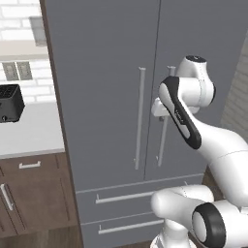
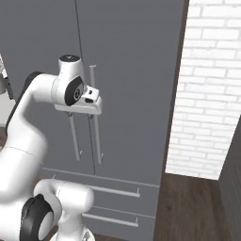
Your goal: Take the strawberry from the fridge and place it on top of the pancake, located on the dining counter.
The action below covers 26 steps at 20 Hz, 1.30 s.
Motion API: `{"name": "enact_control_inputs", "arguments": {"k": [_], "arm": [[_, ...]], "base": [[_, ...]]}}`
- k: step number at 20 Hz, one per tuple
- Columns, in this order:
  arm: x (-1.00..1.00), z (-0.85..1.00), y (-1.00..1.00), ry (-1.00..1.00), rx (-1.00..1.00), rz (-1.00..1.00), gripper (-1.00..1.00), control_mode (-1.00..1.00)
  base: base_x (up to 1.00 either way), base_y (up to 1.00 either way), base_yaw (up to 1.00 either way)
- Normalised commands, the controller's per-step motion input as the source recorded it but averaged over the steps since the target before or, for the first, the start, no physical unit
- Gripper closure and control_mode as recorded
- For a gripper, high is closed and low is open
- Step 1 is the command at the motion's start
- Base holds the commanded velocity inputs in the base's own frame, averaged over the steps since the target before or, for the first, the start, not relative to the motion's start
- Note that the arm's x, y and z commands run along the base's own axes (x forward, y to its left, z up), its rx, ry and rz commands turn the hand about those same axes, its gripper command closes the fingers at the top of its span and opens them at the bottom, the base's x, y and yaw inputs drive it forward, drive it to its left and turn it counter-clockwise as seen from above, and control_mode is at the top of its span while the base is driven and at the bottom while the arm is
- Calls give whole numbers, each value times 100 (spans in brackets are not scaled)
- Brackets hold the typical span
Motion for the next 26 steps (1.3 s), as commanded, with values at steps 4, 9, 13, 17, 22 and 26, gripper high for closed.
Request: {"name": "enact_control_inputs", "arguments": {"k": [4,9,13,17,22,26], "arm": [[0,0,0,0,0,0,-100,100],[0,0,0,0,0,0,-100,100],[0,0,0,0,0,0,-100,100],[0,0,0,0,0,0,-100,100],[0,0,0,0,0,0,-100,100],[0,0,0,0,0,0,-100,100]], "base": [[-22,8,0],[-18,32,-7],[-4,24,-8],[-33,11,0],[-43,15,0],[-33,16,0]]}}
